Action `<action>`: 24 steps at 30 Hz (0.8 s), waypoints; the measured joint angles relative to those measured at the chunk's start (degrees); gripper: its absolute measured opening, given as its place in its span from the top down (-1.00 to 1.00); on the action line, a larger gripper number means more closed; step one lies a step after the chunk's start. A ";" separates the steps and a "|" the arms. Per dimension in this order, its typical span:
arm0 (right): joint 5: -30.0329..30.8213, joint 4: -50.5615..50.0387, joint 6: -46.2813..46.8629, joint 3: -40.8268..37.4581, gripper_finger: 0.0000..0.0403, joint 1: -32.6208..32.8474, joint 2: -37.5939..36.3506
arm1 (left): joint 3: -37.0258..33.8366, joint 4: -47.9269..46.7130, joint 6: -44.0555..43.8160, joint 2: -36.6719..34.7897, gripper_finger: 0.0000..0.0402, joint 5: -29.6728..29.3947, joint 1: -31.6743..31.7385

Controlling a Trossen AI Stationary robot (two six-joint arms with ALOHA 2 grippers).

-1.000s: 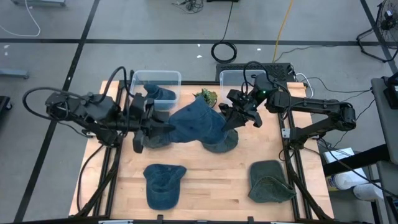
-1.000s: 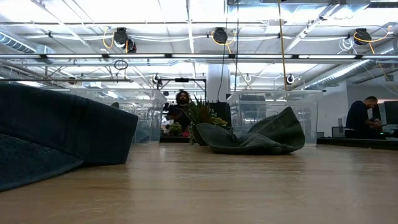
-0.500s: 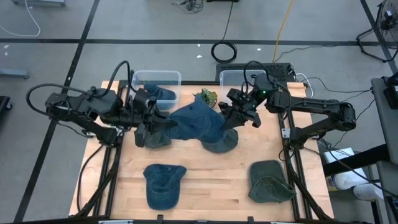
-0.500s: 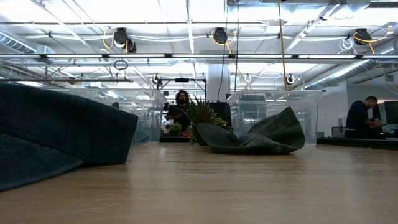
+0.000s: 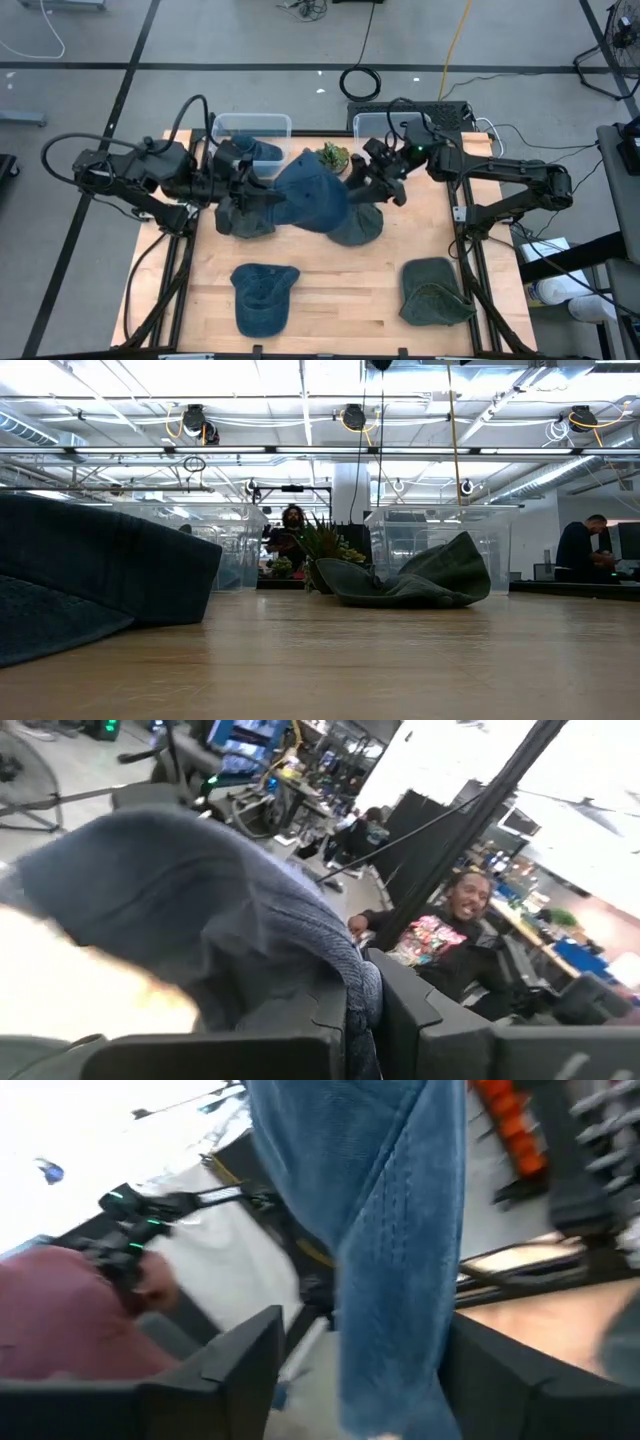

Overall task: Pick & Place hat
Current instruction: Put the top blue cap into the left transparent bin

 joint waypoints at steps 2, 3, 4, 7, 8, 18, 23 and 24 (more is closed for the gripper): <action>4.26 -2.02 -4.27 0.00 -0.27 0.00 0.00 | 0.00 0.77 -0.30 -0.24 0.89 0.94 0.00; 6.90 -3.07 -6.37 0.00 -0.28 -0.01 0.00 | 0.00 1.21 -0.73 -0.37 0.89 0.92 0.00; 9.58 -3.83 -8.41 0.00 -0.29 -0.02 0.00 | 0.00 1.13 -1.18 -0.64 0.89 0.89 0.00; 17.31 -5.19 -12.92 0.00 -0.27 -0.02 0.00 | 0.00 1.02 -2.29 -1.03 0.89 0.41 0.00; 19.15 -5.37 -13.85 0.00 -0.26 -0.02 0.00 | 0.00 0.88 -2.61 -1.36 0.89 -0.26 -0.02; 42.77 -5.40 -20.71 -0.07 -0.11 2.69 -1.31 | 0.00 -2.27 -2.86 -3.23 0.89 -4.78 0.09; 54.16 -5.70 -24.00 -0.04 -0.05 5.31 -2.15 | 0.00 -3.55 -2.79 -4.00 0.89 -6.20 0.19; 55.91 -5.67 -24.84 -0.04 -0.05 5.87 -2.21 | 0.00 -4.02 -2.59 -4.25 0.89 -6.78 0.20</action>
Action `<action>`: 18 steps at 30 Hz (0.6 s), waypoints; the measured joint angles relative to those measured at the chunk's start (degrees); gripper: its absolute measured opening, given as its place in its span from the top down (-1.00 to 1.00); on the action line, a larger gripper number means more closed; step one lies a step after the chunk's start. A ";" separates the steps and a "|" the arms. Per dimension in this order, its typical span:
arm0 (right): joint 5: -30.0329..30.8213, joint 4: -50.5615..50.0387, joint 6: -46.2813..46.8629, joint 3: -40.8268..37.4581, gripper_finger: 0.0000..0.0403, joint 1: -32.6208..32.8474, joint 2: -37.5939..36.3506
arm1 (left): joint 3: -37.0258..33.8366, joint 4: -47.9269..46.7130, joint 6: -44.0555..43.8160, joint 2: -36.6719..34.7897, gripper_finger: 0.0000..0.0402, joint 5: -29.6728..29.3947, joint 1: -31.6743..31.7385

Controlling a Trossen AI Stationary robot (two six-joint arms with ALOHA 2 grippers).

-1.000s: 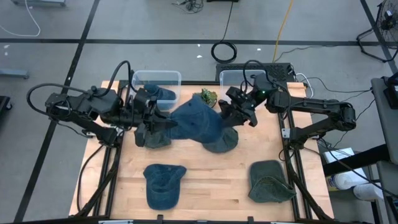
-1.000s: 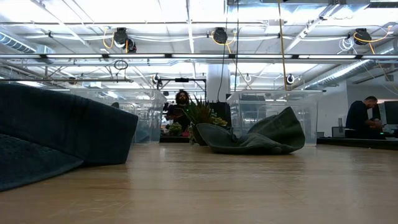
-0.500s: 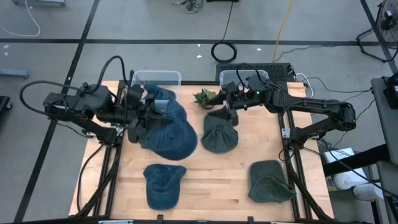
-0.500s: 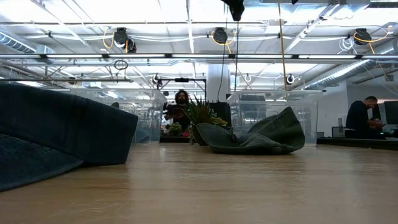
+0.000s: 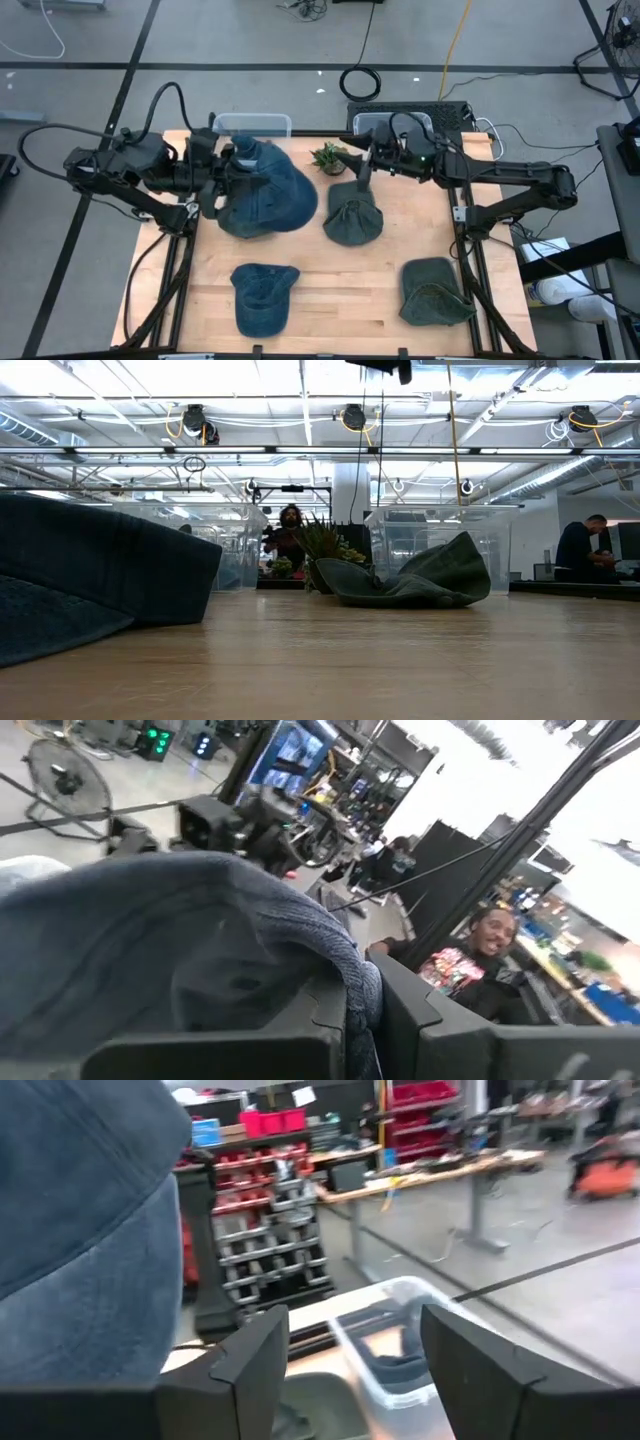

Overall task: Pick & Place hat
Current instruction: Put the top blue cap into the left transparent bin

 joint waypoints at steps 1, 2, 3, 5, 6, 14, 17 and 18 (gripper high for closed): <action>1.81 -0.23 -0.41 0.00 -0.05 0.63 -0.20 | 0.00 -0.72 0.18 -0.06 0.89 -0.32 0.00; 3.72 -1.00 -0.76 0.00 -0.05 1.29 -0.52 | 0.00 -0.92 0.21 -0.07 0.89 -0.53 0.00; 5.69 -1.42 -1.50 -0.02 -0.05 1.95 -0.64 | 0.00 -1.16 0.22 -0.10 0.89 -0.97 0.00; 9.20 -1.69 -3.11 0.00 -0.05 3.17 -0.82 | 0.00 -2.87 0.45 -0.32 0.89 -2.45 0.04; 10.93 -2.35 -3.73 0.00 -0.06 3.82 -0.97 | 0.00 -3.90 0.56 -0.36 0.89 -3.05 0.05; 21.57 -2.71 -5.69 0.00 -0.05 9.22 -1.11 | 0.00 -6.43 0.62 -0.65 0.89 -2.16 4.24; 24.30 -2.68 -10.44 0.00 -0.03 10.96 -1.11 | 0.00 -8.11 -0.60 -1.10 0.89 0.27 7.15; 25.55 -2.66 -12.18 0.00 -0.03 11.57 -1.11 | 0.00 -8.87 -0.91 -1.16 0.89 0.90 8.25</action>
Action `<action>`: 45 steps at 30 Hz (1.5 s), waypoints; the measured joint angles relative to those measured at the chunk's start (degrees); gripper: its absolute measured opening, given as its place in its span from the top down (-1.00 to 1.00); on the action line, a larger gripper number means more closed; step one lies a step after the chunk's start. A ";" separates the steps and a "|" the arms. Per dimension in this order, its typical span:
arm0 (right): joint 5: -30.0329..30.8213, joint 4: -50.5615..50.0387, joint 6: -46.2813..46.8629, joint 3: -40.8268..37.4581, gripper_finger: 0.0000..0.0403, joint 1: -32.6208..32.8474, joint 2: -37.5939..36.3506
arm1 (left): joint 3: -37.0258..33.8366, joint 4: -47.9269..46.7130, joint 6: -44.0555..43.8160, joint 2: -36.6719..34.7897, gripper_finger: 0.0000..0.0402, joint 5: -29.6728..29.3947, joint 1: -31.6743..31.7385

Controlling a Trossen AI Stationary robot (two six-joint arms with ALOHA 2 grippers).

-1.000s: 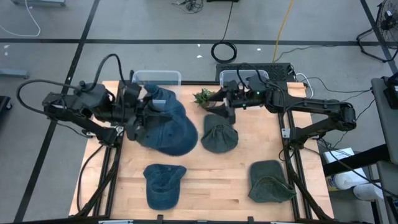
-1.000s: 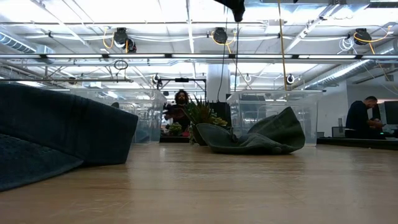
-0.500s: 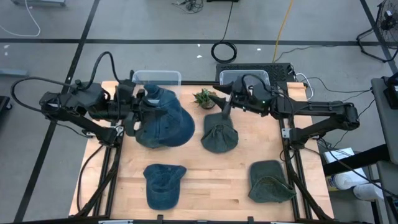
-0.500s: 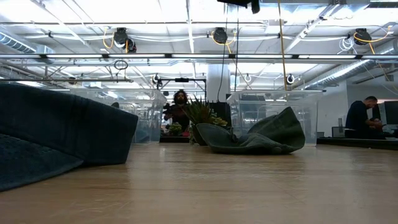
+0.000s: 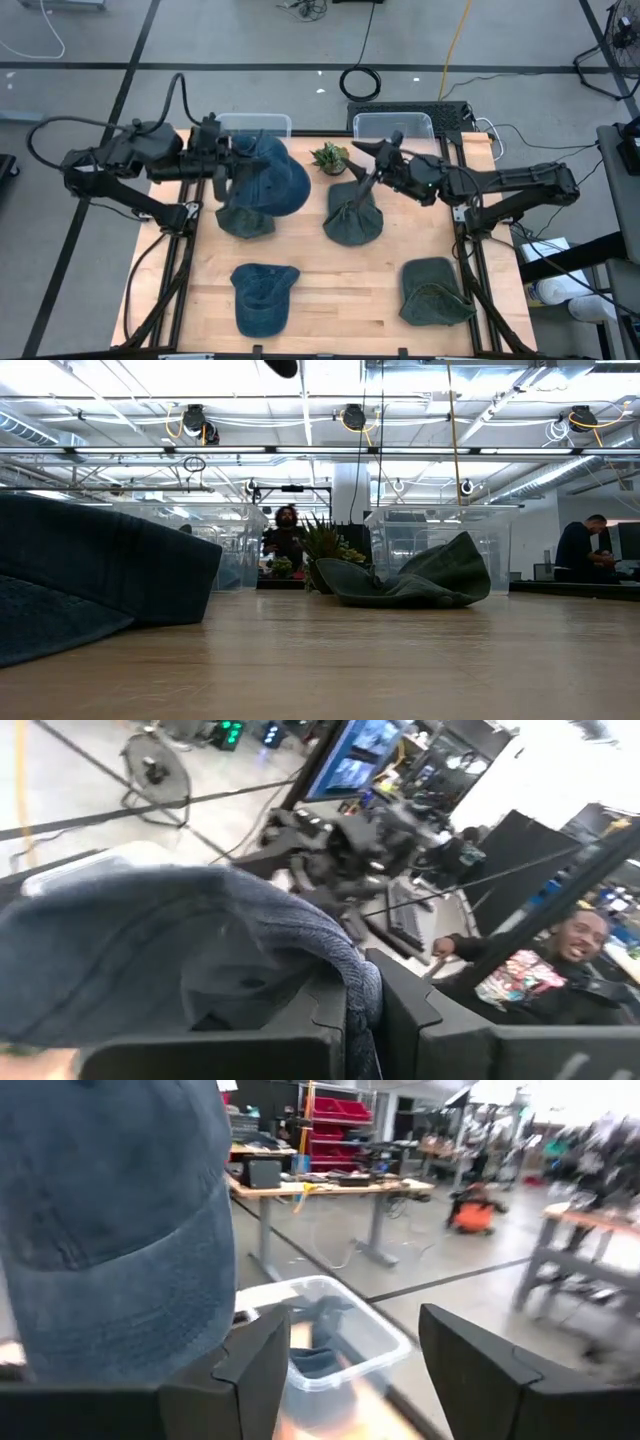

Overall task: Pick & Place hat
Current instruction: Put the top blue cap into the left transparent bin

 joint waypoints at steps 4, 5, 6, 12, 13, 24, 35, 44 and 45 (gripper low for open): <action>4.89 0.13 -4.26 0.00 -0.03 1.84 0.00 | 0.00 -3.46 0.04 -0.45 0.89 2.13 3.57; 5.17 0.17 -4.39 0.00 -0.03 2.11 0.00 | 0.00 -3.91 0.31 -0.52 0.89 2.50 4.38; 5.18 0.24 -4.27 0.00 -0.03 2.25 0.00 | 0.00 -4.32 0.74 -0.58 0.89 2.93 5.18; 4.66 0.48 -3.66 0.00 -0.03 2.56 0.00 | 0.00 -6.50 3.59 -0.86 0.89 5.66 10.40; 4.62 0.48 -3.69 0.00 -0.03 2.59 0.00 | 0.00 -6.72 3.78 -1.00 0.89 6.24 11.41; 4.48 0.50 -3.52 0.00 -0.03 2.75 0.00 | 0.00 -7.22 8.47 -1.14 0.89 15.60 22.46; 1.22 1.27 -4.47 0.02 -0.03 2.73 0.03 | 0.00 -7.25 11.58 -1.12 0.89 28.50 36.04; 0.07 1.37 -4.47 0.04 -0.03 2.71 0.04 | 0.00 -7.97 15.13 -1.03 0.89 39.26 49.97; 0.07 1.38 -4.48 0.04 -0.03 2.71 0.04 | 0.00 -8.09 15.35 -1.02 0.89 39.95 51.62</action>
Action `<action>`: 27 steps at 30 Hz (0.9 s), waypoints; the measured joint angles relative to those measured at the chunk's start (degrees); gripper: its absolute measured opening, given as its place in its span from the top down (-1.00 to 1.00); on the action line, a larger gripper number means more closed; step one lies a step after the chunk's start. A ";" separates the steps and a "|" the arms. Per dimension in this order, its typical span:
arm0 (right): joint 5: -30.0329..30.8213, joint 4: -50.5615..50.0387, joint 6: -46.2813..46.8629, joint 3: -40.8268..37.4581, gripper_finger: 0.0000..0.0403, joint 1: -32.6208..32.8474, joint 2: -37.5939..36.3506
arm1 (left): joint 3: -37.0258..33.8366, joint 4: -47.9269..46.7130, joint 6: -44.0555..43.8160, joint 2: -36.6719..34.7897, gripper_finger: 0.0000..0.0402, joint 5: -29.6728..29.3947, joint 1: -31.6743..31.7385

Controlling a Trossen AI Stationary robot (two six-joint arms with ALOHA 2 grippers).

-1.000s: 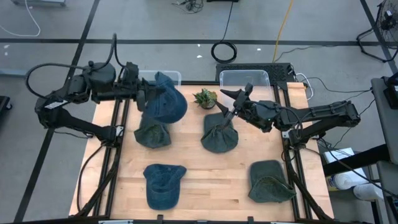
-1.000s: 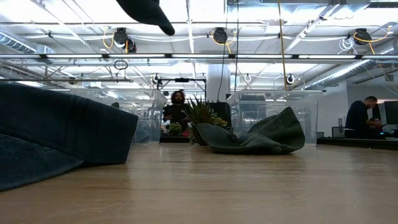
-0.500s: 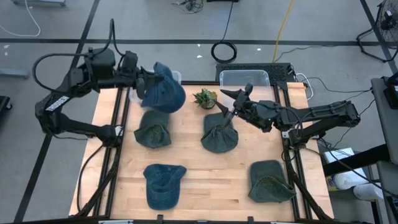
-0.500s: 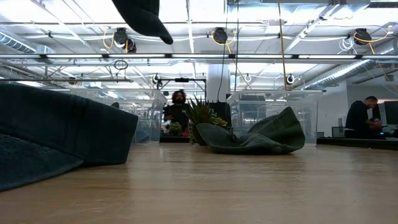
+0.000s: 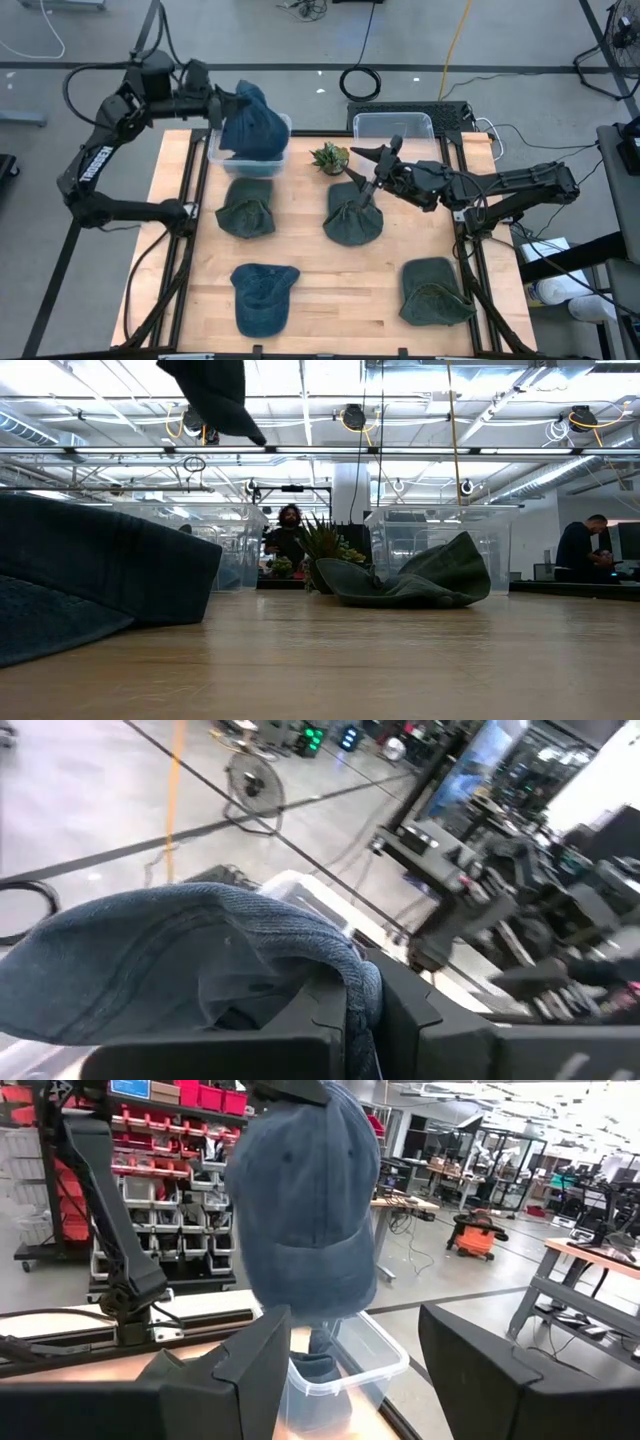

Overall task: Pick & Place hat
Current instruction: Put the top blue cap into the left transparent bin

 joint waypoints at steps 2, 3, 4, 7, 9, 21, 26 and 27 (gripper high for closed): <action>0.00 -0.02 -0.48 0.00 -0.03 0.00 0.00 | 0.00 -0.28 0.79 0.02 0.89 1.56 3.13; 0.00 -0.02 -1.21 0.00 -0.03 0.02 0.00 | 0.00 -0.52 1.18 0.21 0.89 2.63 4.77; -0.02 -0.02 -1.92 0.00 -0.03 0.02 0.00 | 0.02 -0.86 1.34 0.47 0.89 3.77 6.07; -0.07 -0.04 -2.84 0.00 -0.03 0.02 0.00 | 0.04 -3.26 1.50 2.09 0.89 5.66 9.48; -0.07 -0.02 -2.98 0.00 -0.03 0.02 0.00 | -0.43 -4.46 2.64 3.20 0.89 6.74 11.00; -0.09 -0.03 -4.07 0.00 -0.03 0.02 0.00 | -9.63 -2.00 6.73 3.86 0.89 6.87 16.06; -0.11 -0.02 -4.51 0.00 -0.03 0.02 0.00 | -14.70 1.50 7.21 3.60 0.89 6.08 16.09; -0.11 -0.03 -4.51 0.00 -0.03 0.02 0.00 | -15.78 2.67 6.95 3.62 0.89 6.07 16.05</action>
